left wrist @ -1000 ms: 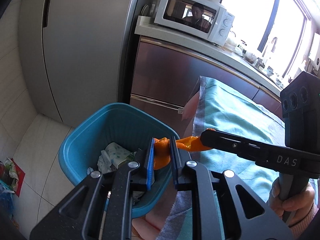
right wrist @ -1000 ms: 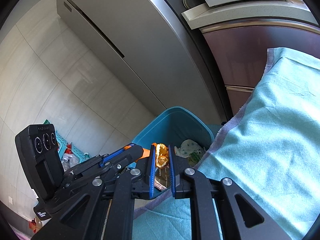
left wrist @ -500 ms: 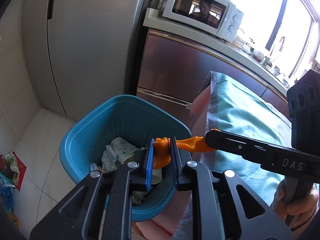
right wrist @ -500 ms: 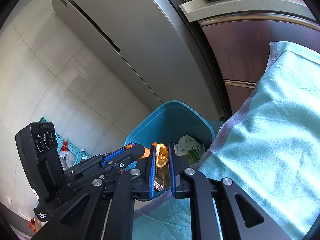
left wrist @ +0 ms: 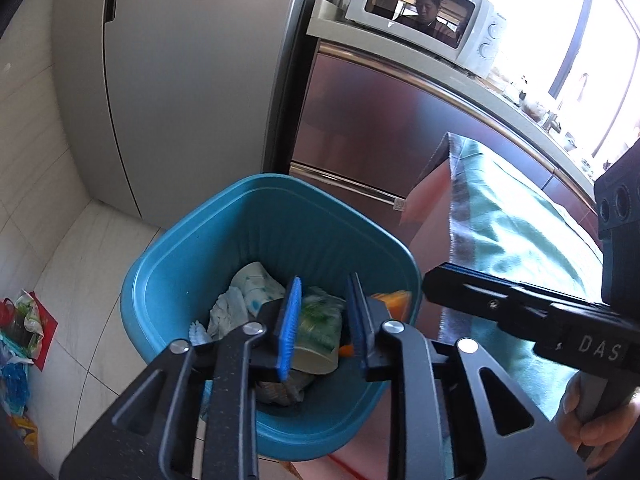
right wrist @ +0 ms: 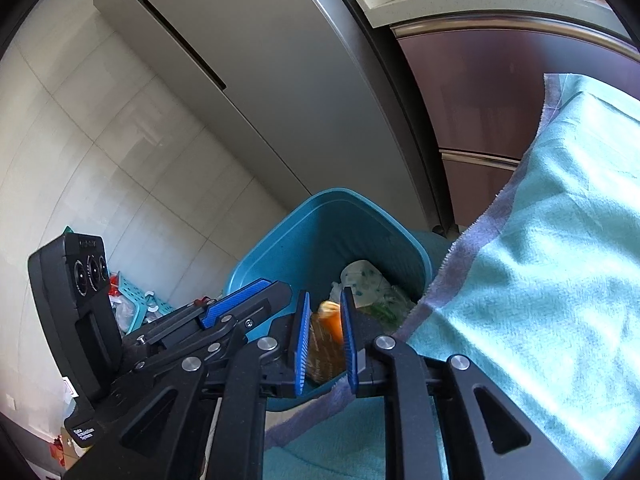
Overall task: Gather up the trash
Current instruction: 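Open both tools to drop the orange peel into the bin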
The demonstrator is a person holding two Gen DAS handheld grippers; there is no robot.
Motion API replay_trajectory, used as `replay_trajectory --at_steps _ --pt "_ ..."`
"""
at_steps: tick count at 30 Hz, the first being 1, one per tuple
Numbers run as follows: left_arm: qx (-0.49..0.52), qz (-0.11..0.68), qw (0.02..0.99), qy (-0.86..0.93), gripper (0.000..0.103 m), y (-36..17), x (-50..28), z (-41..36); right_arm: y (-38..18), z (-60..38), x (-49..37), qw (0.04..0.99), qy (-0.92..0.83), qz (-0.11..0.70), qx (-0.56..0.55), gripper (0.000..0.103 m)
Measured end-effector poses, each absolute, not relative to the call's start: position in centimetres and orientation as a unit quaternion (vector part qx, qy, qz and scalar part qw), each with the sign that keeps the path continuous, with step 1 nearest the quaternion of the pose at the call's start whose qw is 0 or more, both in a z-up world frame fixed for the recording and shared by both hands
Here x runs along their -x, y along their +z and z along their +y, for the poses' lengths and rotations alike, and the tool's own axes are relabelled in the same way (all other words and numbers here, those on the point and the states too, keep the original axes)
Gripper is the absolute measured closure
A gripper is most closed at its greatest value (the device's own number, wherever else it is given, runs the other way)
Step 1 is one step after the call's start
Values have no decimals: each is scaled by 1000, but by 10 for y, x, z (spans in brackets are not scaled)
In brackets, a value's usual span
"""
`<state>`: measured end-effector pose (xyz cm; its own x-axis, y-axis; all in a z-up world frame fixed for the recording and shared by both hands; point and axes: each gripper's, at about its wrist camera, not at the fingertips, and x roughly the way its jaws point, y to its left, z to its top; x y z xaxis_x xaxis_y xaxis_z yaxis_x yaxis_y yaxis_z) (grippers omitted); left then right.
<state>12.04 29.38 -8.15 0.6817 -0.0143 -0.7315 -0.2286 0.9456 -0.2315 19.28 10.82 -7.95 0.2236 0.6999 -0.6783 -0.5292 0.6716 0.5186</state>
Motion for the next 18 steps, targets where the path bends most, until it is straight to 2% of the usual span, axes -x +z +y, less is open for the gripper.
replay_trajectory --at_steps 3,6,8,12,14,18 --pt "157 394 904 62 67 -83 -119 295 -78 107 -193 778 392 481 -94 86" --pt "155 386 907 61 60 -81 -115 294 -76 100 -191 780 392 477 -101 80" --pt "151 380 911 58 55 -78 -111 292 -73 93 -189 785 390 470 -104 71" --pt "139 361 921 48 42 -66 -101 284 -65 75 -183 796 386 453 -107 60" --pt "133 350 926 41 35 -58 -95 279 -59 64 -177 801 389 441 -110 46" --pt "114 320 940 30 21 -43 -79 265 -49 38 -162 818 386 413 -102 34"
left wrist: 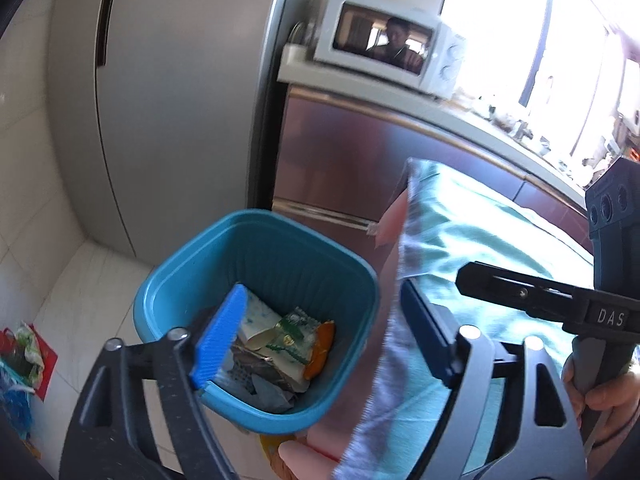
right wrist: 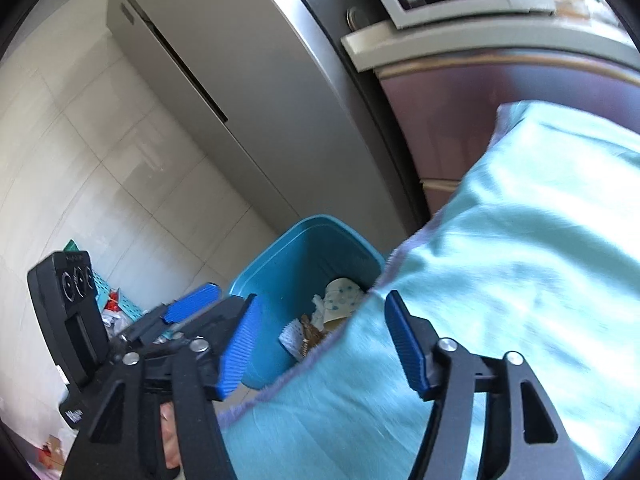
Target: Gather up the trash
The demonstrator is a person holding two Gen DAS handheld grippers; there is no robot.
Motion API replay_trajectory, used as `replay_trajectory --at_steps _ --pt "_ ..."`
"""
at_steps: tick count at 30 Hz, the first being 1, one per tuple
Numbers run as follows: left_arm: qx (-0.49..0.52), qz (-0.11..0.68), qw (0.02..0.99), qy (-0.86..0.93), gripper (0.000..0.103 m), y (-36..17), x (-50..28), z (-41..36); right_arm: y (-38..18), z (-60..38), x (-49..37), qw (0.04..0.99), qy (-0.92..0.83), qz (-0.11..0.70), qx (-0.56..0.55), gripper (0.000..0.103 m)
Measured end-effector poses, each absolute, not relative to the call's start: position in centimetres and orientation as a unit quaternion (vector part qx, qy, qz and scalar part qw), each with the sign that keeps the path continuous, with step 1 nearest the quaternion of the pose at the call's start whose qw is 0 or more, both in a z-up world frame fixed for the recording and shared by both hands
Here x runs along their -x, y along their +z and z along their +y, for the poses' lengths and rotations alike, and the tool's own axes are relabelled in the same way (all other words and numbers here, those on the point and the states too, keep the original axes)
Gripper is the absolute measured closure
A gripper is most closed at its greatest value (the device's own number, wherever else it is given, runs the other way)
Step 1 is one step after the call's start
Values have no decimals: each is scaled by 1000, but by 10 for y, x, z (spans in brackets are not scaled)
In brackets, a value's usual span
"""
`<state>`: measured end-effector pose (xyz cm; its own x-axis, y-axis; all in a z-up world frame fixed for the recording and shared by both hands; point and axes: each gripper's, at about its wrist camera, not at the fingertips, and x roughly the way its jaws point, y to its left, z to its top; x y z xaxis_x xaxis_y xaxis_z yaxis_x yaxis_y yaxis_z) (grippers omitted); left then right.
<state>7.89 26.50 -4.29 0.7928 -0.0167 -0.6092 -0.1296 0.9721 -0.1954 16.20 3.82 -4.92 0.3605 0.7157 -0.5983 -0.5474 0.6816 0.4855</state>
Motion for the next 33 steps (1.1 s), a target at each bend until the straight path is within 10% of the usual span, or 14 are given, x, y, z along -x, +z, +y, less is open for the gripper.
replay_trajectory --at_steps 2,10,33 --pt "100 307 946 26 7 -36 -71 256 -45 23 -154 829 378 399 -100 28" --pt "83 240 967 28 5 -11 -40 226 -29 -45 -113 880 323 336 -88 7" --pt "22 160 987 22 5 15 0 95 -17 -165 2 975 120 181 -54 7"
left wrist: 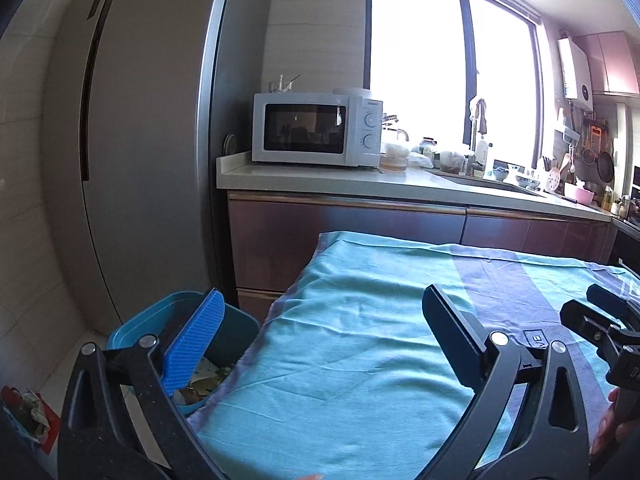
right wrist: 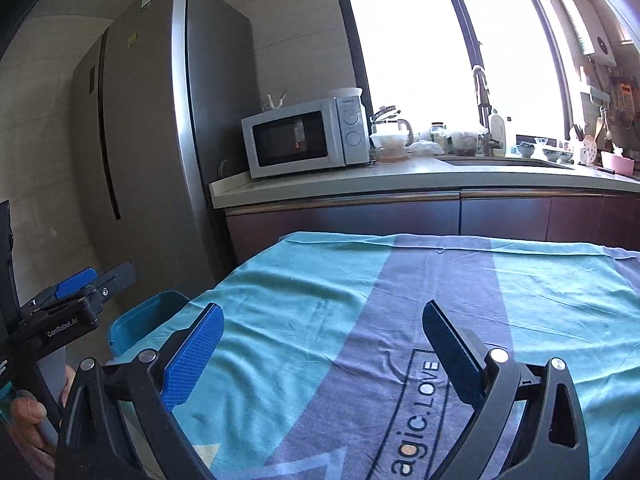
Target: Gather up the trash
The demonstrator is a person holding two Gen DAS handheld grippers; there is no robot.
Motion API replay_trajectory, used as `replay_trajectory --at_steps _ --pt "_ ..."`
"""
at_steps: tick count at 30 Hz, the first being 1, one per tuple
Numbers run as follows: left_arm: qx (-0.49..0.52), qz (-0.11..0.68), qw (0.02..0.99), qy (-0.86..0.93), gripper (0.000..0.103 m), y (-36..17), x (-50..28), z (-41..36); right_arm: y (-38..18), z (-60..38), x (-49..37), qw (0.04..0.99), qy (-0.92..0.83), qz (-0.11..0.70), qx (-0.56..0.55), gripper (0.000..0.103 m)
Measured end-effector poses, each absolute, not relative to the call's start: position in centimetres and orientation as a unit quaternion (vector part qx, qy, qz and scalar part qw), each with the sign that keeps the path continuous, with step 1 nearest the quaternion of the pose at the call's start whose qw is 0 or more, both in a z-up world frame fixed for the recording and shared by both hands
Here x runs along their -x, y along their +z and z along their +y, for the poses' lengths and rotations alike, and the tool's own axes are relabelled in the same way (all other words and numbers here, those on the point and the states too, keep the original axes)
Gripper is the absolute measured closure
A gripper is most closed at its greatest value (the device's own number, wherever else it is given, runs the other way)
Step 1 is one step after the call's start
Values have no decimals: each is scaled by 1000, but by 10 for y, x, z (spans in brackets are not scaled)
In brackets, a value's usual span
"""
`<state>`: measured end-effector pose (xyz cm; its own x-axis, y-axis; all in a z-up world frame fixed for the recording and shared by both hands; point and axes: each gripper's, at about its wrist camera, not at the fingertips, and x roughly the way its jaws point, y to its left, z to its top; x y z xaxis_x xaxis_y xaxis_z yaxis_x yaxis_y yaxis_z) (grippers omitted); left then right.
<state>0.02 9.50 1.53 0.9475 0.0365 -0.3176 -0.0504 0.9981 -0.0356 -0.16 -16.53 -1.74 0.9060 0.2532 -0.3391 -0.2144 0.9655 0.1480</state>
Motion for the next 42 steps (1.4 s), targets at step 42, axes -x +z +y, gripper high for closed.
replay_trajectory --at_steps 42 --pt "-5 115 993 9 5 15 20 49 -13 -206 40 988 54 126 -69 7"
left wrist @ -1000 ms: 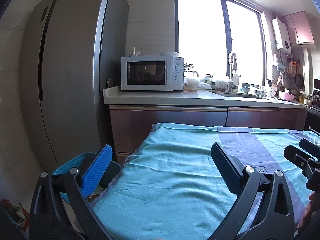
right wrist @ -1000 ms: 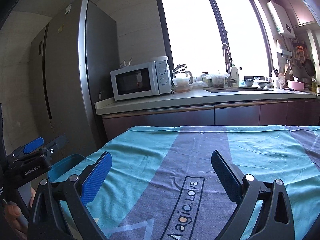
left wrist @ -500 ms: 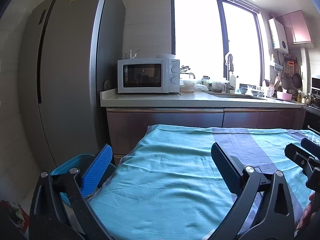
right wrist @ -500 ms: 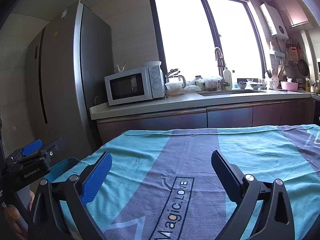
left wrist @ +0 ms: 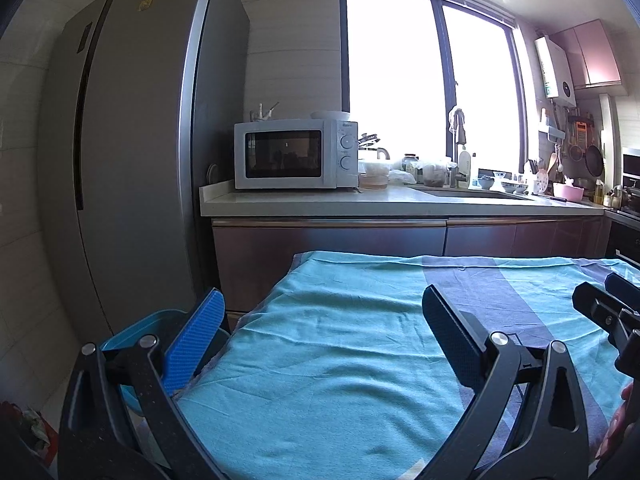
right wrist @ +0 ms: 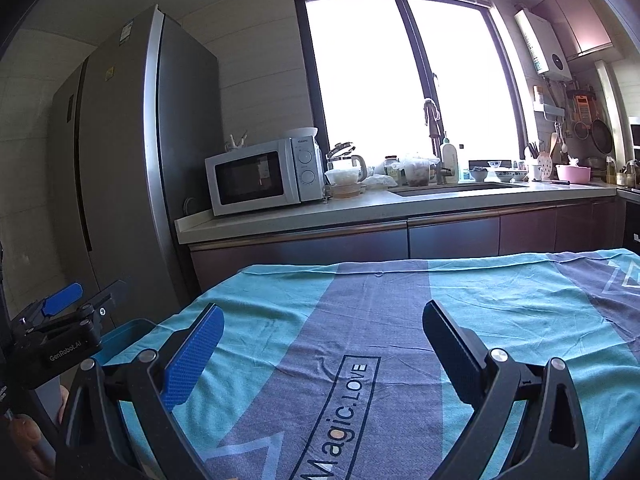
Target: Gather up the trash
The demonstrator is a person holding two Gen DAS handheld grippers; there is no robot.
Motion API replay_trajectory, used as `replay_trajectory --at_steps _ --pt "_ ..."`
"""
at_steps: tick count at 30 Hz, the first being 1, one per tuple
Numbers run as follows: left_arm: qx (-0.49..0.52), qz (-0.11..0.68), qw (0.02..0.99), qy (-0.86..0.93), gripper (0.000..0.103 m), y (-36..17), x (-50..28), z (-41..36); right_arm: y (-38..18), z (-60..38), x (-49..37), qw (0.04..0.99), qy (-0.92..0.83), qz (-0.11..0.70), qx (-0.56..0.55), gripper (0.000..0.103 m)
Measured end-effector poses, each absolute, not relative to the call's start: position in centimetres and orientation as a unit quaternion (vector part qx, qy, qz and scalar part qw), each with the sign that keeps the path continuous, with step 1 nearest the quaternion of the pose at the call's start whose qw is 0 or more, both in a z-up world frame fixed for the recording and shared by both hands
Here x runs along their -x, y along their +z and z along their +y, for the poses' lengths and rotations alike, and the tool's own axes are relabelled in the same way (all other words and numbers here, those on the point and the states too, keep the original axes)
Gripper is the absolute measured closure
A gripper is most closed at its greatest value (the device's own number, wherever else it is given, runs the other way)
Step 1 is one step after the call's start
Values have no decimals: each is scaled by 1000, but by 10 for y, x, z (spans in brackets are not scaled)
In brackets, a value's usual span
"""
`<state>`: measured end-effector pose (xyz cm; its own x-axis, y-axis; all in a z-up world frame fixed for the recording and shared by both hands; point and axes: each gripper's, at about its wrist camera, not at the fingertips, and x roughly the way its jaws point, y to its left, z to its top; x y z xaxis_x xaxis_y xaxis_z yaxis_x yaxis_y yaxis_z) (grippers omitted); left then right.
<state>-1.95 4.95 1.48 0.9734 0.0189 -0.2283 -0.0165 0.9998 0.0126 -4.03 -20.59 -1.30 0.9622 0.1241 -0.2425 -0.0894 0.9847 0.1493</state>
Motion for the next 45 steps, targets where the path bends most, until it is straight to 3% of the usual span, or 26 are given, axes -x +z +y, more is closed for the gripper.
replay_trajectory --at_steps 45 --pt "-2 115 993 9 5 11 20 46 -14 -207 38 988 49 127 -68 7"
